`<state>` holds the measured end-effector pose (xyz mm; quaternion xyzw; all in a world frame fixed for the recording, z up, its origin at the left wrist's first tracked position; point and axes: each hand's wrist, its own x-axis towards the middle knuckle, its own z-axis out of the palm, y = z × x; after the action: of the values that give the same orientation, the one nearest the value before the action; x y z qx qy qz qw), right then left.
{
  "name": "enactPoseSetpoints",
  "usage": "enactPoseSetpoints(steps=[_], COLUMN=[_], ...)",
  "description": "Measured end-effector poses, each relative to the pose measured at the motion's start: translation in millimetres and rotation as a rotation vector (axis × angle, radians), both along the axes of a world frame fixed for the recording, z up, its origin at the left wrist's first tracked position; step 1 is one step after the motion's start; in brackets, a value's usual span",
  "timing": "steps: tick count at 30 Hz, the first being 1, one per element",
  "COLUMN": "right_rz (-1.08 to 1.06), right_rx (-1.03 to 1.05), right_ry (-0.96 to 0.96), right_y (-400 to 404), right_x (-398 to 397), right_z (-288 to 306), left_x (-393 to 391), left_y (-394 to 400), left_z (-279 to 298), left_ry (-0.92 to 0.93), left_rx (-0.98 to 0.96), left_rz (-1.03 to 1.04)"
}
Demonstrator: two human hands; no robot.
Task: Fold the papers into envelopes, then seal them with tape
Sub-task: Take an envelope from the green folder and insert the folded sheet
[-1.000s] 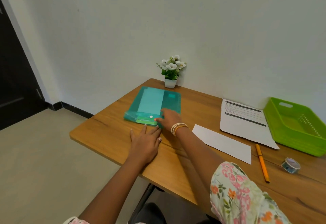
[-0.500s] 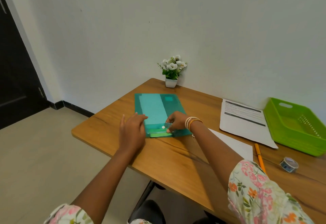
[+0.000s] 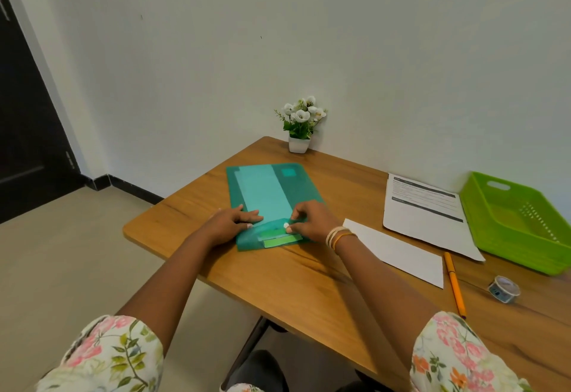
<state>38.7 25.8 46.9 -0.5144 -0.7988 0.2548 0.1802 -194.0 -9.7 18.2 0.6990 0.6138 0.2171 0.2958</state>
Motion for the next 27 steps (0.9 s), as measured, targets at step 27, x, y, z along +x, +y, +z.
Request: enactPoseSetpoints(steps=[27], right_rz=[-0.066], right_rx=[0.557], right_ry=[-0.176], right_y=[-58.2], right_x=[1.9], right_z=[-23.3], left_x=[45.8], left_y=[-32.4], left_z=[-8.4], left_ry=[-0.34], left_rx=[0.58], left_rz=[0.519])
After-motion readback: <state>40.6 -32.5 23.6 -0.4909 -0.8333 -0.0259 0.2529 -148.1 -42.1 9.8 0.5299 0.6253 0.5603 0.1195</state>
